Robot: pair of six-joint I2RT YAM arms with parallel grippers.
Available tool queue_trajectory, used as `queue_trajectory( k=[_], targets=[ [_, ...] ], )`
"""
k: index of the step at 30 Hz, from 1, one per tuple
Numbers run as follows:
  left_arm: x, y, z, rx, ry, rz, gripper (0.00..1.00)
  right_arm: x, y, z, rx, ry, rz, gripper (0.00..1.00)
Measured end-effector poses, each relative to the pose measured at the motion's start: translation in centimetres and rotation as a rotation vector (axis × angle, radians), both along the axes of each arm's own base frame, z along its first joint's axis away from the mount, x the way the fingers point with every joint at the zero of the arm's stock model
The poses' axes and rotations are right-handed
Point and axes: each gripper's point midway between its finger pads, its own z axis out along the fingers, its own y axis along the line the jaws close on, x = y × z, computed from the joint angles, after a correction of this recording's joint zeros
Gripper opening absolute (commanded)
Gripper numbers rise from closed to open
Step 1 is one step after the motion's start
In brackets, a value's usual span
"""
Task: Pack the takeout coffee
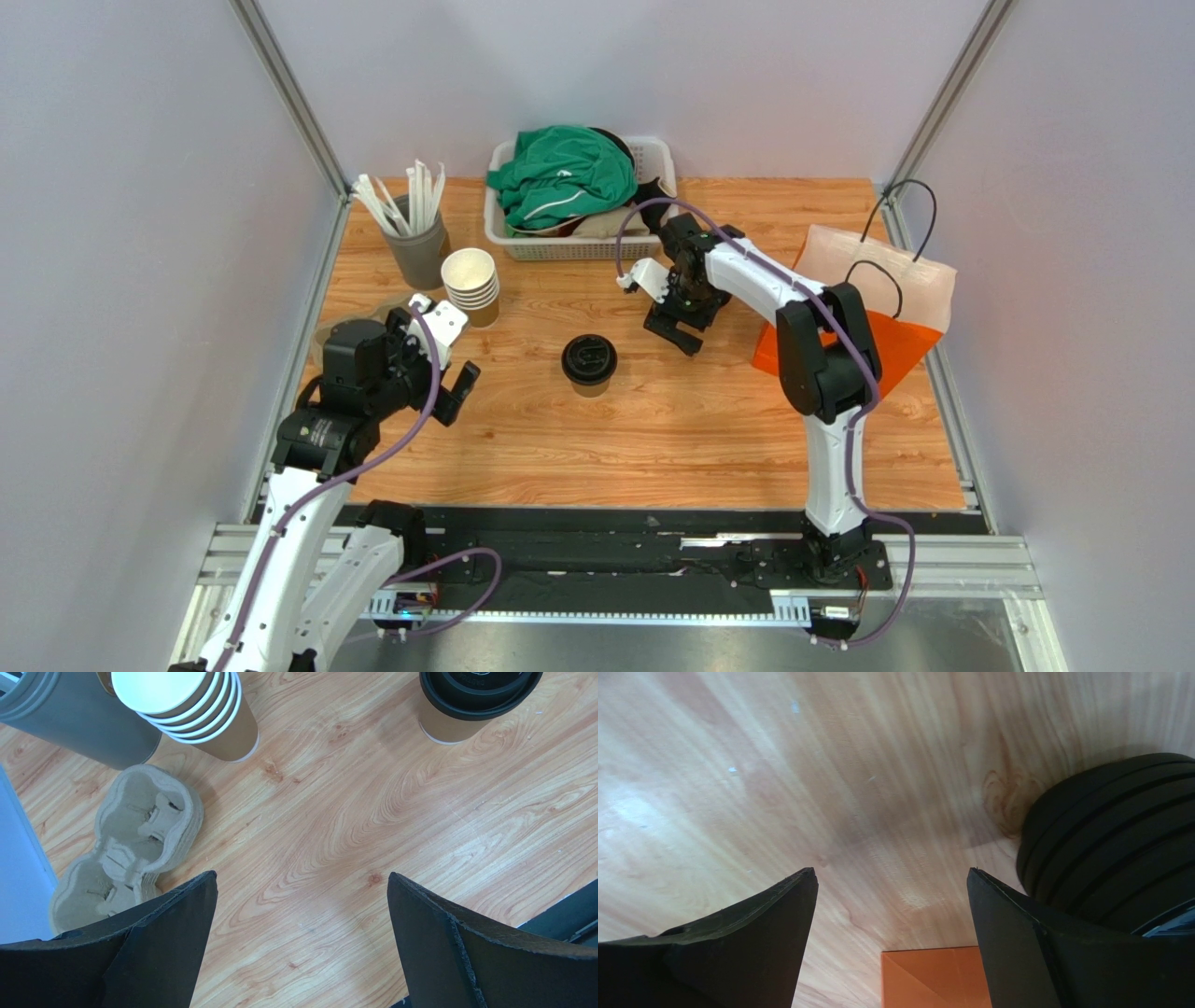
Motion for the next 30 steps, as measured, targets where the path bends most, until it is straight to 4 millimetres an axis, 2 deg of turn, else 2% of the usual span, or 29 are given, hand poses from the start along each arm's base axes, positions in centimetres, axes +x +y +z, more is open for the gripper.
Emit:
queue_trajectory(
  k=[9,23,30],
  targets=[
    [0.0,0.1,0.0,0.0,0.0,0.004,0.99,3.1,-1.5,-1.1,-0.06,-0.08,-0.038,0.85],
    [0.1,0.4,0.0,0.003,-0.004,0.018,0.99,10.6,-2.6,0.0,-0.056,-0.239,-0.123,0.87],
    [0.1,0.4,-0.1,0.004,-0.003,0.018,0.99,13.1,-4.3,0.0,-0.062,-0.286,-0.191,0.88]
  ],
)
